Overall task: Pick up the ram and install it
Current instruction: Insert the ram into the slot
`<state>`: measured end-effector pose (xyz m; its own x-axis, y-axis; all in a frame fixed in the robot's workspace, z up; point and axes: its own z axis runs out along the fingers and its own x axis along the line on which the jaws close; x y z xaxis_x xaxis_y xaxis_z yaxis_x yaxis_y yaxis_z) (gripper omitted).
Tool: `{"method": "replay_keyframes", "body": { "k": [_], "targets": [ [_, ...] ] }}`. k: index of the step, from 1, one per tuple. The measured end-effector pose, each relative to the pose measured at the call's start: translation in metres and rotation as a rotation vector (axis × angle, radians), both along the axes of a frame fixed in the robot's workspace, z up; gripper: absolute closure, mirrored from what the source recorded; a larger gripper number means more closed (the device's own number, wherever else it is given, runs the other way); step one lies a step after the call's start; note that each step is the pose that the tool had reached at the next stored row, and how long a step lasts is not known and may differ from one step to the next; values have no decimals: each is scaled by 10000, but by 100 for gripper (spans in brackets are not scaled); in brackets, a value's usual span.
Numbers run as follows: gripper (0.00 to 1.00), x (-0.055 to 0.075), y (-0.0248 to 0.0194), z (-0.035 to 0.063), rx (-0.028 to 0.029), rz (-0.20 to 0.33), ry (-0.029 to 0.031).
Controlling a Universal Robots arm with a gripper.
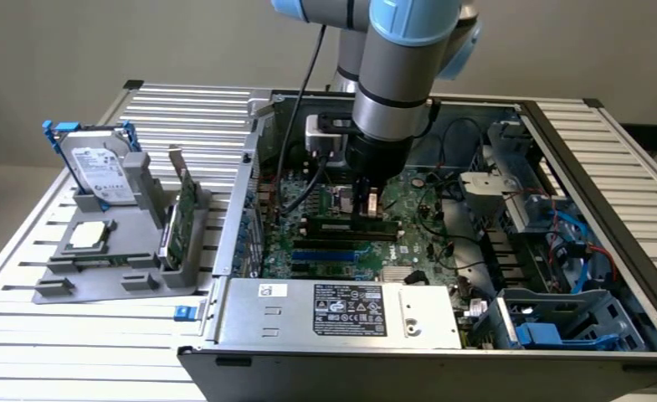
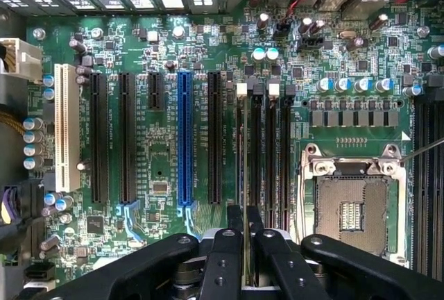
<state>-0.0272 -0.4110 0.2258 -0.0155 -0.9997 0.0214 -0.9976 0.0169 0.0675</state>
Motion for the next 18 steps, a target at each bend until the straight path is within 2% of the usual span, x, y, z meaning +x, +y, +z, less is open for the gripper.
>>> {"method": "replay_keyframes", "body": {
  "k": [10, 18],
  "targets": [
    [86, 5, 18, -4, -4, -39, 1],
    [86, 8, 20, -20, -49, -39, 0]
  ]
}}
